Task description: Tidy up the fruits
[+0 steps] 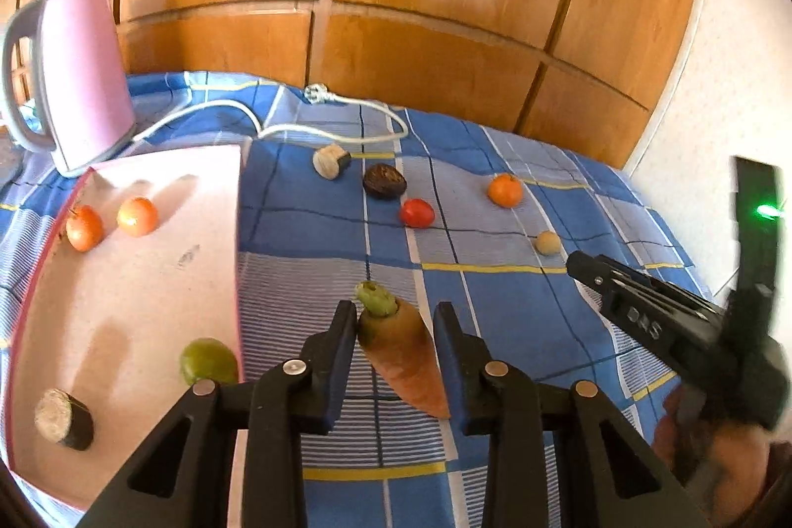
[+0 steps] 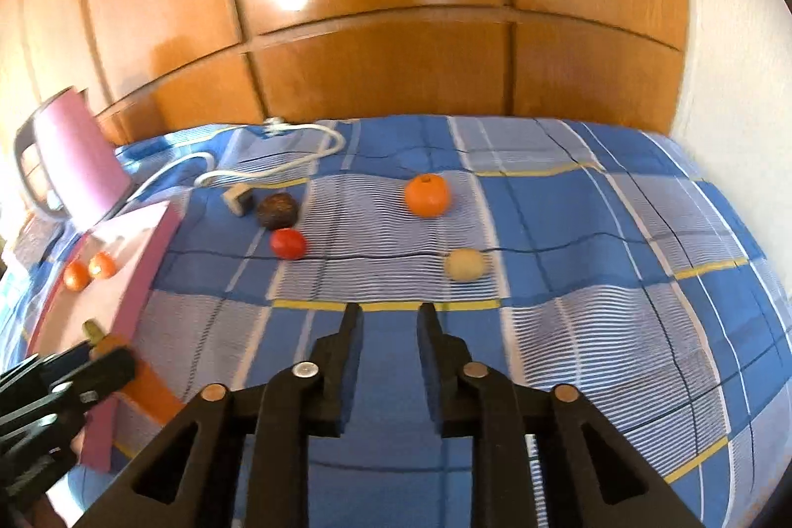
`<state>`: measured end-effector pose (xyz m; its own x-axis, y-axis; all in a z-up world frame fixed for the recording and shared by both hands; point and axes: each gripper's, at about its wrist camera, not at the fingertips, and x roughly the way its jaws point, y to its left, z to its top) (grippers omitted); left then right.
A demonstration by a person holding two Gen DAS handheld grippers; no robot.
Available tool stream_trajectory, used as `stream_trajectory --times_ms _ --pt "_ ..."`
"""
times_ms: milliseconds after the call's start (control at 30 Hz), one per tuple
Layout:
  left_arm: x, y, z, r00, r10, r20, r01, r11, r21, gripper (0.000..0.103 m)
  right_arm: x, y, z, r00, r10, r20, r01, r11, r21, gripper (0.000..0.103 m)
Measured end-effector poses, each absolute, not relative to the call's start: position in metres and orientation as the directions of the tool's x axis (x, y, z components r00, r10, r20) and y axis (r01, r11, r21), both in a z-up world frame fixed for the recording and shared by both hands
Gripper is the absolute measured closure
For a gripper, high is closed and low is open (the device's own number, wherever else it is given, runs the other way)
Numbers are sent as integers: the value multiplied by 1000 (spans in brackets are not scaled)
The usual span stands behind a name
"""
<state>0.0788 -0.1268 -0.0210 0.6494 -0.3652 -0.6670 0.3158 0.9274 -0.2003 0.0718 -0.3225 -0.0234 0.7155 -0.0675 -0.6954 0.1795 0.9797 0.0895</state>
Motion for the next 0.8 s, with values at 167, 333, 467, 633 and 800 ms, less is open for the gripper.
stream_trajectory --times_ms 167,333,467,633,800 --pt "76 -122 -12 667 -372 -645 328 925 -195 76 102 -346 -41 667 -103 -738 232 970 74 66" --pt "83 -119 -17 651 -381 -656 323 922 -215 77 140 -361 -69 590 -133 -796 264 964 34 66" --pt "87 -117 -22 638 -386 -666 319 920 -227 77 152 -367 -75 582 -145 -800 259 966 14 70" --pt "87 -121 -28 609 -414 -677 345 906 -244 76 150 -368 -75 593 -151 -791 256 967 8 75" --pt "87 -135 -38 564 -428 -706 376 894 -242 68 135 -365 -67 633 -120 -765 253 966 57 75"
